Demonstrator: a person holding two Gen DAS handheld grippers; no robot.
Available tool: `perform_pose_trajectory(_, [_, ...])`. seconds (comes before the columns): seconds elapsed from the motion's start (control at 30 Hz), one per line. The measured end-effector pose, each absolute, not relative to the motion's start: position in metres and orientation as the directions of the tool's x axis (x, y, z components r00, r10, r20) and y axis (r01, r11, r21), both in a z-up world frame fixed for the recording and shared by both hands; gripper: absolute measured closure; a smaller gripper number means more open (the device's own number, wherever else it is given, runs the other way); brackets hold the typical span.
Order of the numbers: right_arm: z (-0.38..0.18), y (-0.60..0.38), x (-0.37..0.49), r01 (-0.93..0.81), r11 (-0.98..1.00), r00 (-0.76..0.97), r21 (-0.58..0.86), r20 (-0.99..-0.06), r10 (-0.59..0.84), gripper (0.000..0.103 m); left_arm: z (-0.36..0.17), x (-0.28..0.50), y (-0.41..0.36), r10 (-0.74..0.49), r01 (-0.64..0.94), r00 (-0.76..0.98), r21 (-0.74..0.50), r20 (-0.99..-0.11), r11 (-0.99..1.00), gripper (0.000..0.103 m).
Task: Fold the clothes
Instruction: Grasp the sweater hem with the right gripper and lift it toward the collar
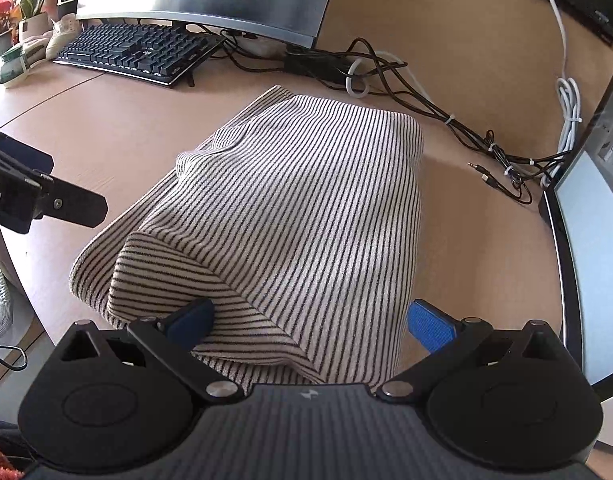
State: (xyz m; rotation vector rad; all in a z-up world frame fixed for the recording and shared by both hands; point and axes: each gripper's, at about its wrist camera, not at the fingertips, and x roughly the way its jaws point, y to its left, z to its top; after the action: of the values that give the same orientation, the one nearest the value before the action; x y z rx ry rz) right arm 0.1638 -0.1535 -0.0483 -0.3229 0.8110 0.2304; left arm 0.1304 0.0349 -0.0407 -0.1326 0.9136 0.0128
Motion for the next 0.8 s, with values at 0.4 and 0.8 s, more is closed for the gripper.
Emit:
perform_pose_trajectory(0.4, [-0.041, -0.138, 0.113, -0.665, 0.677, 0.660, -0.316, -0.673, 0.333, 0.015, -0.041, 0.126, 0.040, -0.030, -0.080, 0.610, -0.099, -0.792, 0.992, 0.002])
perform_pose_trajectory(0.8, [-0.059, -0.138, 0.151, -0.628, 0.751, 0.605, -0.204, -0.735, 0.306, 0.040, -0.043, 0.118, 0.042, -0.034, 0.006, 0.593, -0.039, -0.804, 0.999, 0.002])
